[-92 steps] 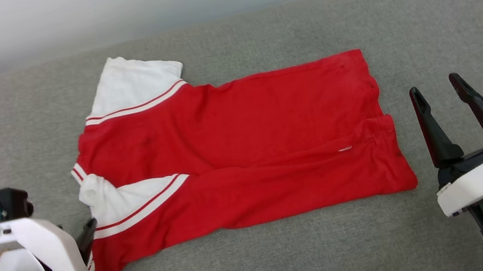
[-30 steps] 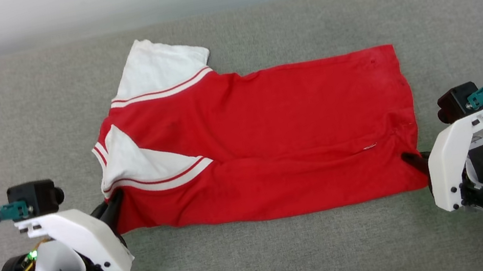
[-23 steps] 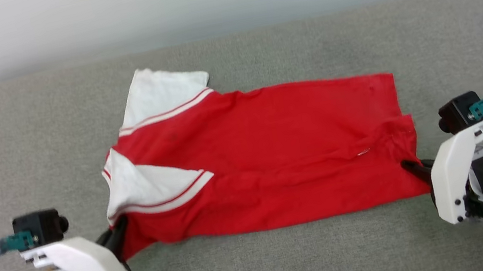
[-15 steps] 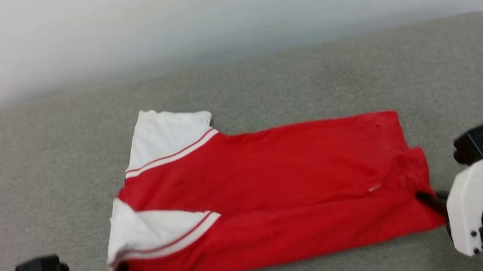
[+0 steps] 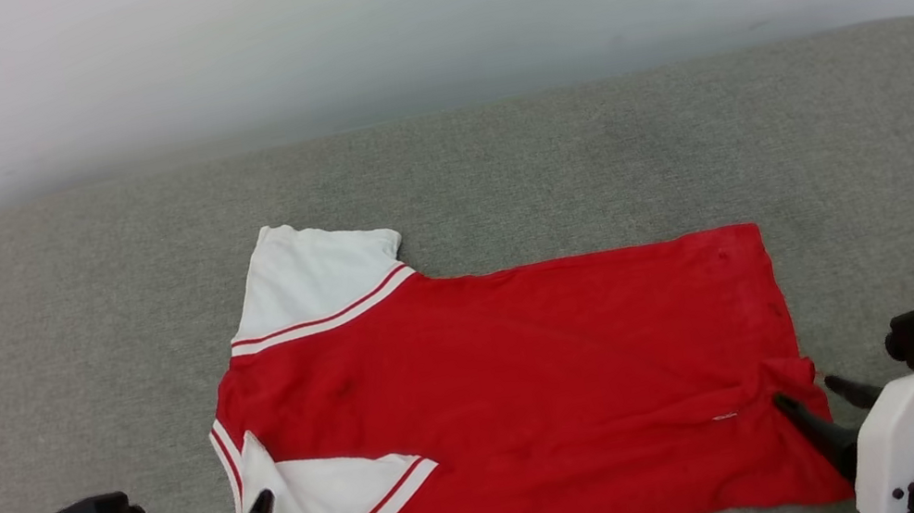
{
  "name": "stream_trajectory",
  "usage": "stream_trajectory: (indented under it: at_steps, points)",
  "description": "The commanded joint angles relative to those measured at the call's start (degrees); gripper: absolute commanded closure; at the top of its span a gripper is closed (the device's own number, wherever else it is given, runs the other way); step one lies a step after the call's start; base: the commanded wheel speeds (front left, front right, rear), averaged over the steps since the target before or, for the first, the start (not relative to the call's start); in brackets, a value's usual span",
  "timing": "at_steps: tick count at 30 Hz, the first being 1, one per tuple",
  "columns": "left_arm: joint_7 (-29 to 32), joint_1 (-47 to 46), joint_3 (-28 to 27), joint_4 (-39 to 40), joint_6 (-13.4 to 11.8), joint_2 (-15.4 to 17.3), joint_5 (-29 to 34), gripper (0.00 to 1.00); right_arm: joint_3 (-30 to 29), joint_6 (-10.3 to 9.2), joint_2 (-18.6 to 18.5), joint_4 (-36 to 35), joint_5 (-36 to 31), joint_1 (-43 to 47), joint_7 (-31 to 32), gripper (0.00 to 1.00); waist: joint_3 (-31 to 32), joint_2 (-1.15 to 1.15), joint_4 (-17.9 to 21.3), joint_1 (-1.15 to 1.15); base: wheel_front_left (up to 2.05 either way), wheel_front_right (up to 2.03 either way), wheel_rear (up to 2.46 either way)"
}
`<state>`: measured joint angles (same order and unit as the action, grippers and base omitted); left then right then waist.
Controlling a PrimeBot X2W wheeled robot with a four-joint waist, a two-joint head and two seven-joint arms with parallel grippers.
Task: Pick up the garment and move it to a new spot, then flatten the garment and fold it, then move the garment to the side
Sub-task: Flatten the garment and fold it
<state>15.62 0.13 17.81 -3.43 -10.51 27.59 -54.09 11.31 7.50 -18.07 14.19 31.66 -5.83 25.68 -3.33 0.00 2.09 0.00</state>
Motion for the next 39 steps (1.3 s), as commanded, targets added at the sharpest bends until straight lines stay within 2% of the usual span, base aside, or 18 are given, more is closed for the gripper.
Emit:
stream_trajectory:
  at_steps: [1,3,4,8,12,16,22,27,34,39]
  points:
    - [-2.2,-2.0,-0.7,-0.6,0.4,-0.2,1.2,0.00,-0.7,-0.02,0.5,-0.6,-1.5,-0.3,-4.9,0.00,-0.1,0.00,0.6,0.00,0.00,0.00,0.00]
    - [-4.5,-3.6,-1.2,-1.0,0.4,0.0,2.6,0.00,-1.7,-0.02,1.1,-1.7,-3.6,-1.1,-10.6,0.00,-0.2,0.00,1.2,0.00,0.00,0.00,0.00]
    - [-6.7,-5.5,-1.9,-1.2,0.0,0.3,4.3,0.00,-3.2,-0.02,1.8,-2.6,-6.0,-1.7,-15.4,0.00,-0.3,0.00,2.0,0.00,0.00,0.00,0.00]
    - [-9.5,-9.6,-2.4,-1.4,-0.9,1.2,7.5,0.00,-6.1,-0.02,4.0,-4.9,-11.0,-2.9,-21.0,0.00,-1.1,0.00,3.7,0.00,0.00,0.00,0.00]
    - [-10.1,-14.8,-2.3,-1.2,-1.7,1.8,9.9,0.00,-8.1,-0.02,6.5,-8.5,-14.6,-4.5,-23.4,0.00,-3.9,0.00,5.6,0.00,0.00,0.00,0.00]
    - [-8.6,-21.0,-2.4,-1.5,-1.7,3.1,11.2,0.00,-8.8,-0.02,8.4,-13.0,-16.5,-6.9,-24.7,0.00,-9.3,0.00,7.6,0.00,0.00,0.00,0.00]
    - [-3.6,-29.4,-1.6,-4.4,0.1,5.8,11.7,0.00,-8.7,-0.02,10.1,-17.2,-17.8,-10.1,-25.7,0.00,-16.1,0.00,9.8,0.00,0.00,0.00,0.00]
    - [4.9,-38.3,-0.7,-8.0,3.5,9.6,10.6,0.00,-7.7,-0.02,11.0,-19.2,-18.4,-12.7,-26.2,0.00,-20.6,0.00,11.8,0.00,0.00,0.00,0.00]
    - [23.8,-48.3,1.3,-11.8,7.6,16.5,7.0,0.00,-6.2,-0.02,12.1,-20.0,-17.9,-14.0,-26.7,0.00,-24.8,0.00,14.4,0.00,0.00,0.00,0.00]
    - [35.2,-51.3,2.0,-13.8,6.7,20.6,5.2,0.00,-5.2,-0.02,12.8,-19.3,-17.0,-14.5,-27.4,0.00,-27.4,0.00,16.3,0.00,0.00,0.00,0.00]
